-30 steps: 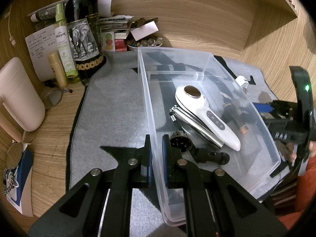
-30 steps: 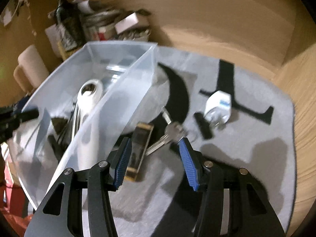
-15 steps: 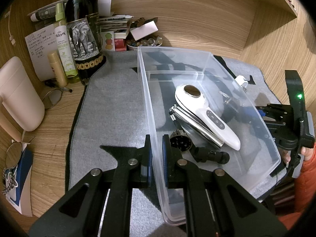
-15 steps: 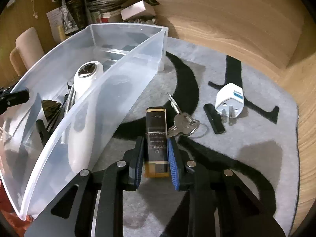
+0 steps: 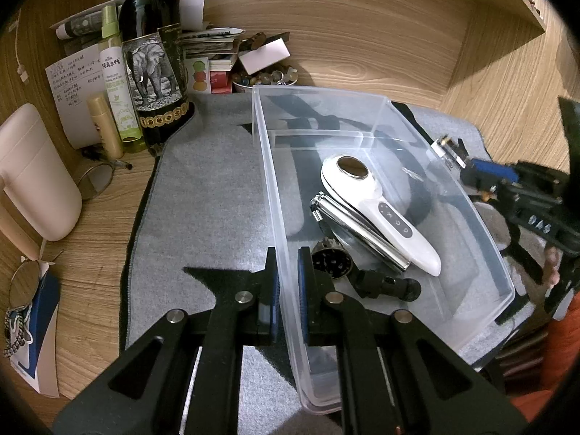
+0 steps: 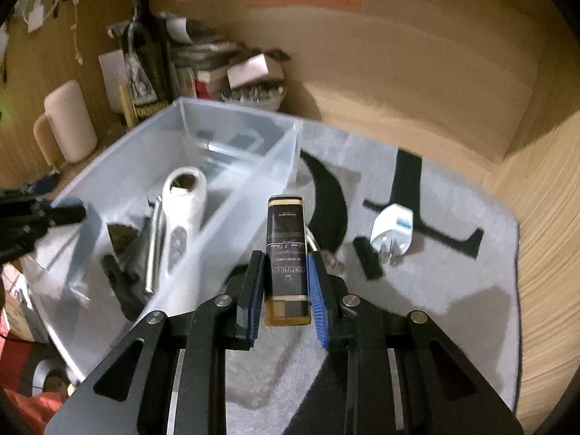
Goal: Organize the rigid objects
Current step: 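Carry the black bottle into the clear box and open the right tool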
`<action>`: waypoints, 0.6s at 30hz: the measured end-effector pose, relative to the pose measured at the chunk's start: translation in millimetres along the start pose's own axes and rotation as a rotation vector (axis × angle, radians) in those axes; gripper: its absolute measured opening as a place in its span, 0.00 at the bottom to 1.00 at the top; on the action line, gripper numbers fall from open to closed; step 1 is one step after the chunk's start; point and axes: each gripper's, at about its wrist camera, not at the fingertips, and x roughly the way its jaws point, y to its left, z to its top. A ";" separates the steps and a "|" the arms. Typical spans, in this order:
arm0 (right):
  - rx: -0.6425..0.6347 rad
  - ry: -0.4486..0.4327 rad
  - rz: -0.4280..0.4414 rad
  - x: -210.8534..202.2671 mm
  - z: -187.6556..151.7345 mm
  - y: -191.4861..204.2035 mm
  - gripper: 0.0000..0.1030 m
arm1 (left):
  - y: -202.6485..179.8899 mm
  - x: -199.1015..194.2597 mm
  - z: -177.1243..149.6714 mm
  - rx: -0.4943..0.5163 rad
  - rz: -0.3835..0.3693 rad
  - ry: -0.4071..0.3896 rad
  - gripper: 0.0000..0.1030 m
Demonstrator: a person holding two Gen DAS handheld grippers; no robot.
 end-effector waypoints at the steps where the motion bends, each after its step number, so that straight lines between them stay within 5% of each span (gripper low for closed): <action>1: -0.001 -0.011 0.001 -2.4 2.4 1.3 0.21 | 0.2 0.0 0.0 0.000 0.000 0.000 0.08; 18: -0.073 -0.133 0.070 -29.5 32.3 35.6 0.21 | -0.4 0.0 0.0 -0.001 0.000 0.000 0.08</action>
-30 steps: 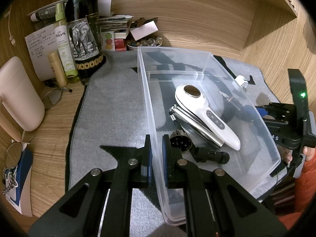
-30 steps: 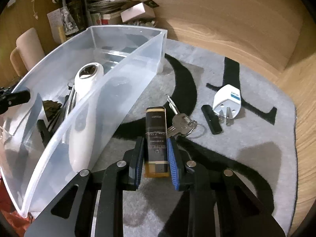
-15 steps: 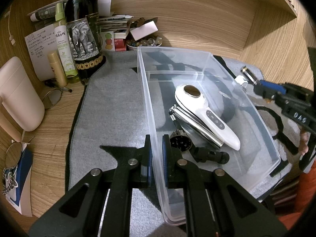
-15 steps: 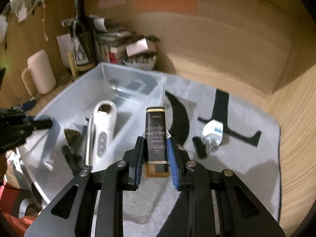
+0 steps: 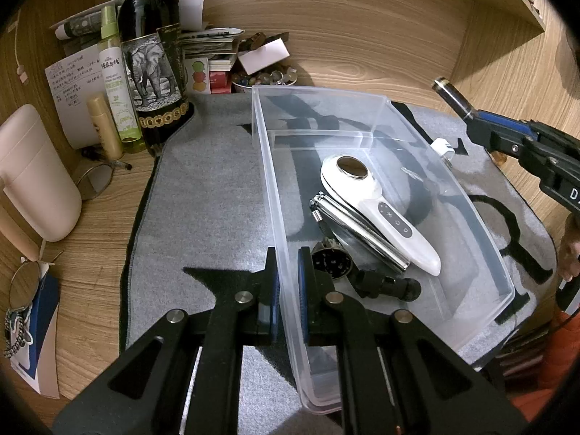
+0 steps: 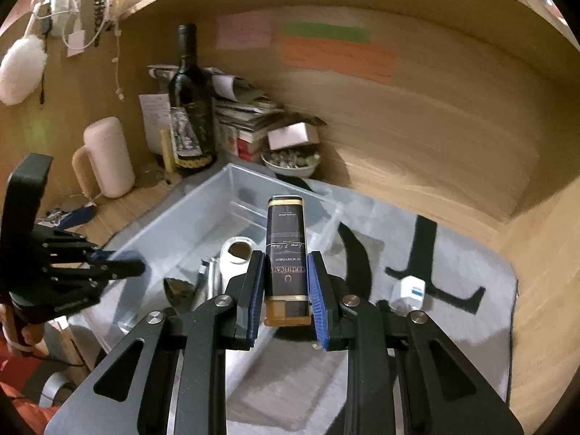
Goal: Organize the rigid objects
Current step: 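Carry the black bottle into the clear box and open the right tool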
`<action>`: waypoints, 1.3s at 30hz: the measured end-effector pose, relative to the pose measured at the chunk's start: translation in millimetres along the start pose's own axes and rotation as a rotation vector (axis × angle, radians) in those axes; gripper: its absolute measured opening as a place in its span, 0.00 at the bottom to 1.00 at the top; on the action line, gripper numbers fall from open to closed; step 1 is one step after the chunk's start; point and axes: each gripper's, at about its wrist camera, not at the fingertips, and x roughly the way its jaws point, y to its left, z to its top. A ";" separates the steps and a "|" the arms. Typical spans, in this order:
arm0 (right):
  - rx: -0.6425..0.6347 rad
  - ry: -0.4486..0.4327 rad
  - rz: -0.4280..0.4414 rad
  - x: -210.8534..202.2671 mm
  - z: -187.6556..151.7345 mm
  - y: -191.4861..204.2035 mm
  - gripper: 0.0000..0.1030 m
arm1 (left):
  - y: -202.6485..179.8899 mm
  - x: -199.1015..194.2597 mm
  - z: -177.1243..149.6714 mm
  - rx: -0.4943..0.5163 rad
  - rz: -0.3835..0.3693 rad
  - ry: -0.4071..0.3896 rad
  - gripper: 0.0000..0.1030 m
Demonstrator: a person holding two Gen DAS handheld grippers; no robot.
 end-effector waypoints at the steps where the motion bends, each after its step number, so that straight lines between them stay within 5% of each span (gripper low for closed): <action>1: -0.007 0.000 0.006 0.1 1.0 3.3 0.21 | 0.4 0.0 -0.1 0.000 0.000 0.000 0.08; 29: -0.167 0.254 0.164 74.1 -8.4 55.4 0.21 | -4.1 2.0 0.6 -0.008 -0.009 -0.004 0.09; 39: -0.120 0.199 0.145 60.8 -2.3 45.4 0.32 | -3.6 1.8 0.4 -0.009 -0.010 -0.004 0.09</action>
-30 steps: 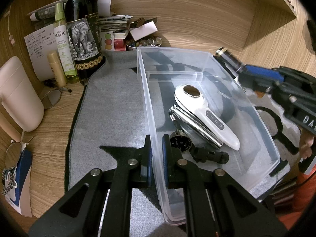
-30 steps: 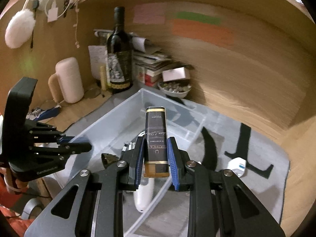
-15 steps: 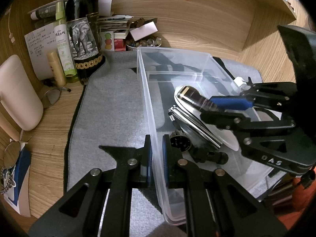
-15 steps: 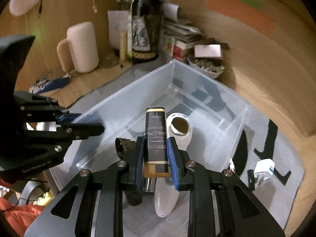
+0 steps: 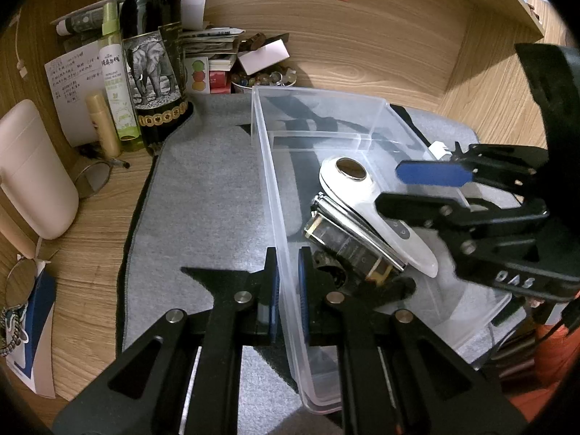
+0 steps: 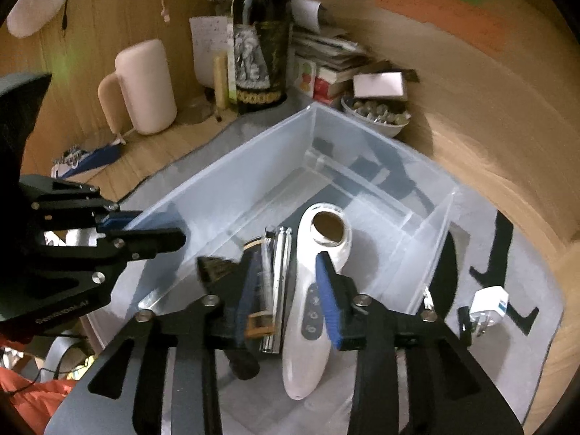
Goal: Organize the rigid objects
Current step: 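Carry the black bottle into the clear box and open the right tool, then grasp the silver keys on the mat with the right tool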
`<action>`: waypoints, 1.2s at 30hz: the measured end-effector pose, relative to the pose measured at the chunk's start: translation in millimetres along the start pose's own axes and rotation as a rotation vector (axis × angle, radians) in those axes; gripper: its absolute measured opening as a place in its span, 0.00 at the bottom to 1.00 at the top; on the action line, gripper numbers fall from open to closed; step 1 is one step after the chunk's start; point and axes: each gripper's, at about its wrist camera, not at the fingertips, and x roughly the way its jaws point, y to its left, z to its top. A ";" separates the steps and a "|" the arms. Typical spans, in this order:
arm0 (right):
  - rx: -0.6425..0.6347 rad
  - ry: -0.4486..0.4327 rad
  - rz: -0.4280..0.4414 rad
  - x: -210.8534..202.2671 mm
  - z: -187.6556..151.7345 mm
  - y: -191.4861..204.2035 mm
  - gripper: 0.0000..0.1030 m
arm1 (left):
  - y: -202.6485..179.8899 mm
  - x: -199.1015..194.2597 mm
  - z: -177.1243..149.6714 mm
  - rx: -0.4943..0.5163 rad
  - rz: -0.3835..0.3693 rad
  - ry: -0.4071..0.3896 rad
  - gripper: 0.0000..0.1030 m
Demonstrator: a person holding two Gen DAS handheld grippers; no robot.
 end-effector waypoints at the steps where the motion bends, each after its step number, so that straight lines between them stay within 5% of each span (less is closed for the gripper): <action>1: 0.006 -0.008 -0.001 -2.8 0.6 -2.2 0.32 | -1.0 0.4 0.2 0.000 0.001 0.000 0.09; 21: 0.172 -0.134 -0.188 -68.5 -15.5 -71.4 0.33 | 0.4 -0.1 -0.1 0.000 -0.002 0.000 0.09; 36: 0.294 0.099 -0.183 -1.5 -66.8 -112.7 0.33 | 0.6 -0.1 -0.1 0.000 -0.003 -0.001 0.09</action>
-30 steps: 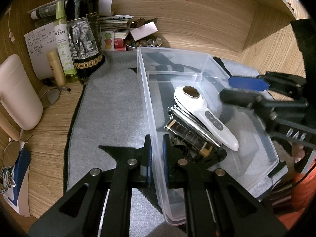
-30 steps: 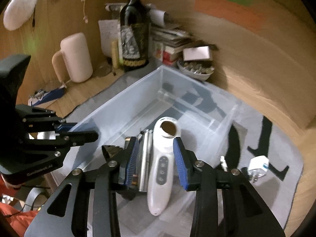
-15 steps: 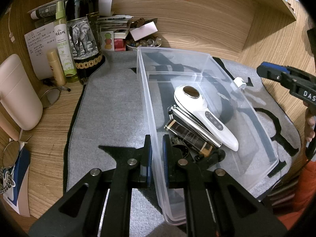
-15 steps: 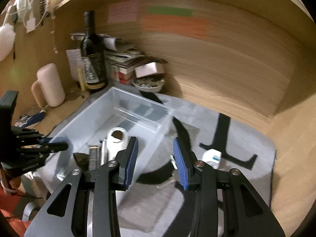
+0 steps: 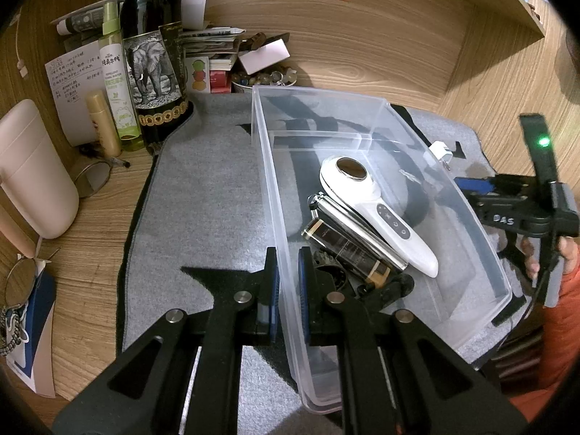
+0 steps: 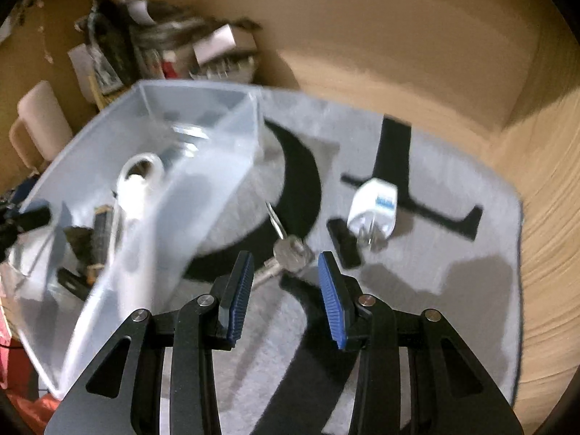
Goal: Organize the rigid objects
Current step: 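Grasp the silver keys on the mat with the right tool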
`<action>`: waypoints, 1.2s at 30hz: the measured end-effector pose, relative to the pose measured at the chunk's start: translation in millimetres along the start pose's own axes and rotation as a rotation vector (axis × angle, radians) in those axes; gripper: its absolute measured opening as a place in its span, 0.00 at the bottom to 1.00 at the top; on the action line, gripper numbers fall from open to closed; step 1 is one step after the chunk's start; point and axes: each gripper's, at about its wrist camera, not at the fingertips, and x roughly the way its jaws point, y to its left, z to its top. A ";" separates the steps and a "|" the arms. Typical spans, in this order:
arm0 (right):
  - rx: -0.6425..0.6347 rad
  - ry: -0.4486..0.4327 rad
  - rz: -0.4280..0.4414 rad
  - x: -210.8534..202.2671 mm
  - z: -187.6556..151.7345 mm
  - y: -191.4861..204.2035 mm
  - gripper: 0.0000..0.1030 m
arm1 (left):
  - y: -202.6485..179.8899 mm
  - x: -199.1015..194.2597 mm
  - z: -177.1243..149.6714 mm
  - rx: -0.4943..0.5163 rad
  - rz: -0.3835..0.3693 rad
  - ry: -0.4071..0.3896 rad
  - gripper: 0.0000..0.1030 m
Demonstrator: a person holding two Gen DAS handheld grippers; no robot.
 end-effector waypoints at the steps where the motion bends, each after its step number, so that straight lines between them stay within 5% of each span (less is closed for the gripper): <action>1: 0.008 0.011 0.004 4.5 -0.7 -1.8 0.33 | -0.6 0.3 0.1 0.000 0.000 0.000 0.09; 6: 0.033 0.043 0.024 19.2 2.1 -6.3 0.33 | 0.1 -0.1 0.0 0.001 0.000 0.000 0.09; 9: 0.031 0.037 0.017 22.8 5.9 -4.6 0.47 | 0.2 -0.1 0.0 0.001 0.000 0.000 0.09; 15: 0.010 0.022 -0.006 31.5 7.8 0.1 0.48 | -0.6 0.2 0.2 0.000 -0.001 0.000 0.09; 22: 0.023 0.001 0.020 27.6 6.6 -4.2 0.25 | -0.2 0.0 0.1 -0.001 -0.001 0.000 0.09; 36: 0.001 -0.131 0.002 -26.3 7.5 3.3 0.25 | 0.4 -0.1 0.1 0.000 -0.001 0.000 0.09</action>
